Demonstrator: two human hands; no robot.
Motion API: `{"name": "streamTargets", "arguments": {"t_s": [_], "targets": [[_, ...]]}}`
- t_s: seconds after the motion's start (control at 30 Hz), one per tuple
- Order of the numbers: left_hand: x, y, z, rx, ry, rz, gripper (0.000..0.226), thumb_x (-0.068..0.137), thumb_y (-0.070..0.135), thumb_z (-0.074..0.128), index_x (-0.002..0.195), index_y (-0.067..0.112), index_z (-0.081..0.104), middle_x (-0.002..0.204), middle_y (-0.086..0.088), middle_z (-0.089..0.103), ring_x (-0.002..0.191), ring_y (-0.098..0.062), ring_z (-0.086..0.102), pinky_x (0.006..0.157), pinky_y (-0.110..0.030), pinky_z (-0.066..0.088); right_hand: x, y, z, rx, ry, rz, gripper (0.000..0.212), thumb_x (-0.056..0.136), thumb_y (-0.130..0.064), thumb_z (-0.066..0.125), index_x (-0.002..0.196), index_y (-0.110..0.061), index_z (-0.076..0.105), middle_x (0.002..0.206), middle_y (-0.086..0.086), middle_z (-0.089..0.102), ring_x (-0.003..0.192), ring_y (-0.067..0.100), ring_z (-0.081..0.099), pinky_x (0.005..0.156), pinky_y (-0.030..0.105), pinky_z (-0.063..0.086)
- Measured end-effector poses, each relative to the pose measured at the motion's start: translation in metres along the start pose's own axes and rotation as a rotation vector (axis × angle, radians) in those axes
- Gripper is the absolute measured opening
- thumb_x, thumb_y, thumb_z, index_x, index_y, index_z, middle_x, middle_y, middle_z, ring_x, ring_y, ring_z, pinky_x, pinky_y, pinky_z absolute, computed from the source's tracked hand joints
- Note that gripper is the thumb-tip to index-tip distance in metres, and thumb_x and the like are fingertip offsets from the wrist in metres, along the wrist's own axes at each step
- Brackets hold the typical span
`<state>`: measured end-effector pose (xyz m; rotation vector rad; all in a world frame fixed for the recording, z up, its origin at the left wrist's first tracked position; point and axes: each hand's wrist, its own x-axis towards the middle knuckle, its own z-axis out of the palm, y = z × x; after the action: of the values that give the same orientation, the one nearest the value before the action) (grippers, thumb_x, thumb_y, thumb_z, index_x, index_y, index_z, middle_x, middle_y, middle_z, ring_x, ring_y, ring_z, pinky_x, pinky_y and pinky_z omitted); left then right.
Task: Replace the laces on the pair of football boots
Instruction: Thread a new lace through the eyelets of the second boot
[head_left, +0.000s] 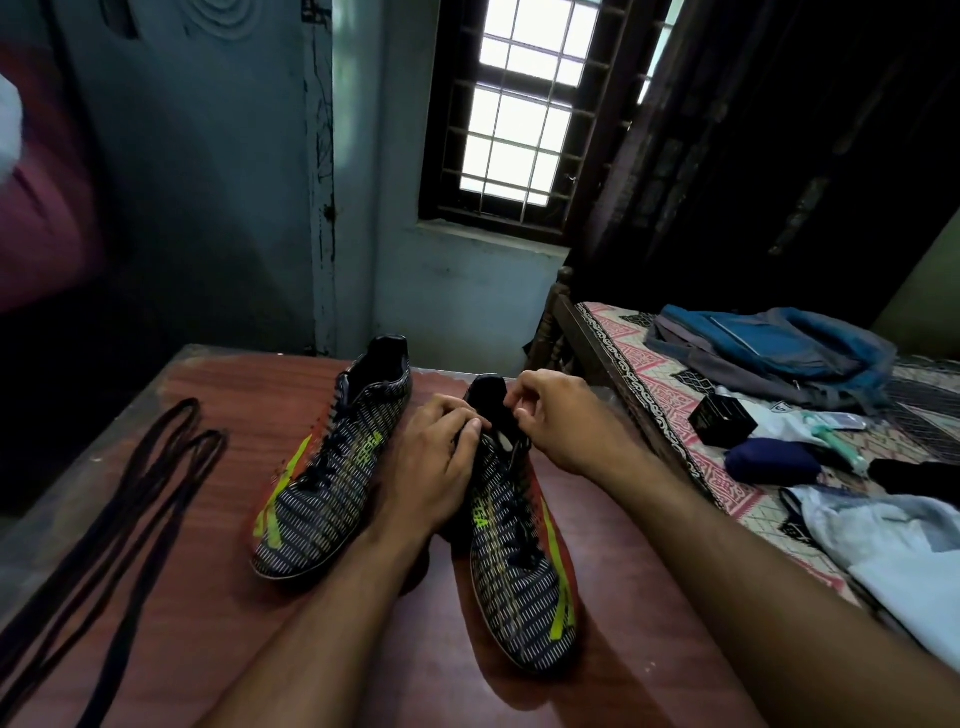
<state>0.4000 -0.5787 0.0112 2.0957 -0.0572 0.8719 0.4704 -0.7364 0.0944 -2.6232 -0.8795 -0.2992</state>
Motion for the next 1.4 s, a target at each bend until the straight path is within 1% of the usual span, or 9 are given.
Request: {"name": "streamTargets", "arguments": {"t_s": [0.23,0.33,0.43,0.57,0.7,0.9,1.07,1.17,1.4], "targets": [[0.000,0.012,-0.018,0.161,0.248,0.081,0.034,0.101,0.019,0.052,0.132,0.021,0.064,0.127,0.002,0.060,0.118,-0.017,0.056,0.102,-0.048,0.045,-0.044,-0.003,-0.012,0.349,0.235,0.166,0.021,0.102,-0.025,0.059,0.122,-0.022,0.064,0.113,-0.007,0.063,0.098,0.003,0.059,0.073,0.009,0.043],[0.002,0.018,-0.029,0.402,0.398,-0.055,0.053,0.090,0.026,0.060,0.142,0.027,0.054,0.147,-0.004,0.047,0.141,-0.026,0.042,0.120,-0.057,0.020,-0.100,-0.011,0.018,0.379,0.017,0.239,0.068,0.084,-0.055,0.071,0.143,-0.034,0.043,0.132,-0.016,0.046,0.121,0.002,0.048,0.095,0.023,0.046],[0.000,0.010,-0.032,0.549,0.188,-0.282,0.072,0.087,0.037,0.064,0.153,0.034,0.035,0.163,-0.008,0.029,0.154,-0.032,0.019,0.117,-0.068,0.017,-0.134,-0.020,0.053,0.459,0.039,0.207,0.083,0.076,-0.069,0.062,0.148,-0.035,0.040,0.142,-0.022,0.041,0.137,-0.002,0.038,0.116,0.029,0.038],[-0.005,0.018,-0.037,0.580,-0.018,-0.399,0.064,0.092,0.039,0.060,0.151,0.029,0.037,0.166,-0.005,0.023,0.151,-0.032,0.021,0.110,-0.064,0.032,-0.140,-0.026,0.059,0.559,0.166,0.251,0.072,0.080,-0.064,0.059,0.144,-0.033,0.048,0.142,-0.021,0.046,0.139,-0.002,0.040,0.117,0.031,0.038],[-0.015,0.045,-0.046,0.647,-0.164,-0.378,0.057,0.094,0.041,0.056,0.148,0.027,0.042,0.160,-0.001,0.030,0.140,-0.031,0.033,0.107,-0.057,0.041,-0.140,-0.025,0.059,0.573,0.168,0.266,0.065,0.084,-0.059,0.064,0.143,-0.038,0.046,0.140,-0.020,0.049,0.134,0.003,0.045,0.111,0.032,0.042],[-0.016,0.070,-0.072,0.854,-0.259,-0.120,0.076,0.077,0.087,0.054,0.138,0.042,0.054,0.149,0.006,0.045,0.136,-0.027,0.036,0.103,-0.049,0.041,-0.144,-0.023,0.057,0.560,0.139,0.251,0.057,0.088,-0.052,0.067,0.140,-0.043,0.045,0.139,-0.019,0.048,0.129,0.008,0.044,0.107,0.039,0.044],[0.015,0.061,-0.065,0.619,-0.459,0.231,0.031,0.091,0.056,0.066,0.117,0.041,0.072,0.121,0.017,0.065,0.118,-0.014,0.057,0.100,-0.040,0.041,-0.144,-0.023,0.057,0.570,0.131,0.253,0.057,0.088,-0.051,0.069,0.139,-0.036,0.049,0.134,-0.014,0.051,0.126,0.011,0.046,0.106,0.042,0.045],[0.026,0.058,-0.063,0.497,-0.496,0.214,0.017,0.095,0.040,0.069,0.108,0.033,0.077,0.109,0.015,0.067,0.097,-0.010,0.064,0.078,-0.032,0.051,-0.143,-0.024,0.057,0.578,0.135,0.268,0.059,0.084,-0.058,0.066,0.136,-0.036,0.050,0.130,-0.015,0.051,0.124,0.011,0.047,0.104,0.043,0.046],[0.028,0.045,-0.051,0.285,-0.329,0.055,0.023,0.089,0.017,0.077,0.105,0.032,0.072,0.093,0.015,0.068,0.082,-0.005,0.066,0.079,-0.035,0.057,-0.142,-0.022,0.061,0.582,0.157,0.258,0.061,0.083,-0.061,0.064,0.137,-0.039,0.048,0.132,-0.017,0.051,0.125,0.009,0.047,0.106,0.045,0.046]]}}
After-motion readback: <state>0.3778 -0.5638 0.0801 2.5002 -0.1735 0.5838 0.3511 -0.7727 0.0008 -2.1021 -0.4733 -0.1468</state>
